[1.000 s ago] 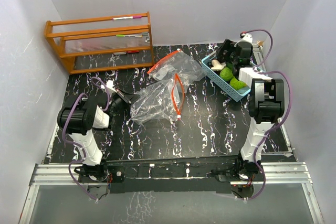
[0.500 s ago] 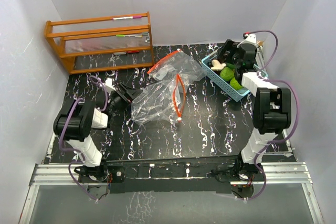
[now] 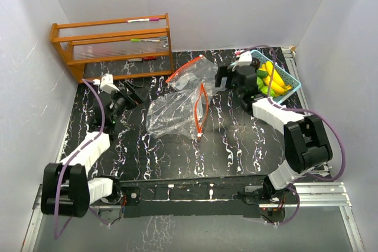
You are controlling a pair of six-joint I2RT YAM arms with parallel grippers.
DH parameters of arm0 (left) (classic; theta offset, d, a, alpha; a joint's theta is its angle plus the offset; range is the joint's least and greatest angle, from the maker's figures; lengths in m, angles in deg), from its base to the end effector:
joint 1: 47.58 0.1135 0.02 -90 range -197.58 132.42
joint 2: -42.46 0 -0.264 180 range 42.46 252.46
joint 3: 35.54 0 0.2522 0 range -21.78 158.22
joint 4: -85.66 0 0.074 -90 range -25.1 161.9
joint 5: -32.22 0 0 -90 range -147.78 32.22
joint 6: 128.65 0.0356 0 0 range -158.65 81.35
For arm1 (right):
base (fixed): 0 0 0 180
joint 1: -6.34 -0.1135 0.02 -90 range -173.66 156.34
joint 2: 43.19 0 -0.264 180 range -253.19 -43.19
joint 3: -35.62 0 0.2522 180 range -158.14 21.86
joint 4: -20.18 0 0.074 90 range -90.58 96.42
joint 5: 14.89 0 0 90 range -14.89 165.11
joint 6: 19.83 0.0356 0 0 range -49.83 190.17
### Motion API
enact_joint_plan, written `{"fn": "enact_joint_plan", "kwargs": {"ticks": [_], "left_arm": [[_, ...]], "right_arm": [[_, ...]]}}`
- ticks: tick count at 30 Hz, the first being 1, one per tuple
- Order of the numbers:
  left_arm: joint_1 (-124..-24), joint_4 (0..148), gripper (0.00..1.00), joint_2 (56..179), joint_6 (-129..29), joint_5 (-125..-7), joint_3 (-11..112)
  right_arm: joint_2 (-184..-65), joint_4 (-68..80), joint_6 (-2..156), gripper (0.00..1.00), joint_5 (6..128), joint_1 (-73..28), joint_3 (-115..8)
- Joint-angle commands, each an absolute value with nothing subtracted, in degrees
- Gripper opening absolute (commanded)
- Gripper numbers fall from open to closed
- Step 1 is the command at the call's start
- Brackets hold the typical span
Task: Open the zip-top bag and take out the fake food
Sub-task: Reset both arms
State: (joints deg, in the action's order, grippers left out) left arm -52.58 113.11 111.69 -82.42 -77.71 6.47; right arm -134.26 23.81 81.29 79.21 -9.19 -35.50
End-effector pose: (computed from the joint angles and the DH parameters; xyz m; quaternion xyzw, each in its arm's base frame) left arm 0.2561 -0.0346 0.2454 -0.1150 0.6963 -0.3993 0.5852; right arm 0.3544 0.0958 0.2606 -0.0093 0.8000 0.1102 0.5897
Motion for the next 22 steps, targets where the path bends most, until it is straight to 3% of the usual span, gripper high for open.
{"fn": "enact_joint_plan", "kwargs": {"ticks": [1, 10, 17, 22], "left_arm": [[-51.7, 89.7, 0.97, 104.4, -72.6, -64.0, 11.8], [-49.8, 77.4, 0.97, 102.4, -70.7, -65.9, 18.4], [-49.5, 71.3, 0.97, 103.2, -66.6, -65.7, 21.7], [-49.5, 71.7, 0.97, 102.8, -67.1, -65.2, 20.3]], "right_arm": [[-130.6, 20.5, 79.9, 0.99, 86.9, -12.6, -29.3], [-126.3, 22.2, 85.9, 1.00, 76.9, -12.6, -20.3], [-128.2, 20.9, 85.9, 1.00, 82.2, -12.6, -21.4], [-127.5, 21.1, 86.4, 0.93, 80.8, -12.6, -21.3]]}}
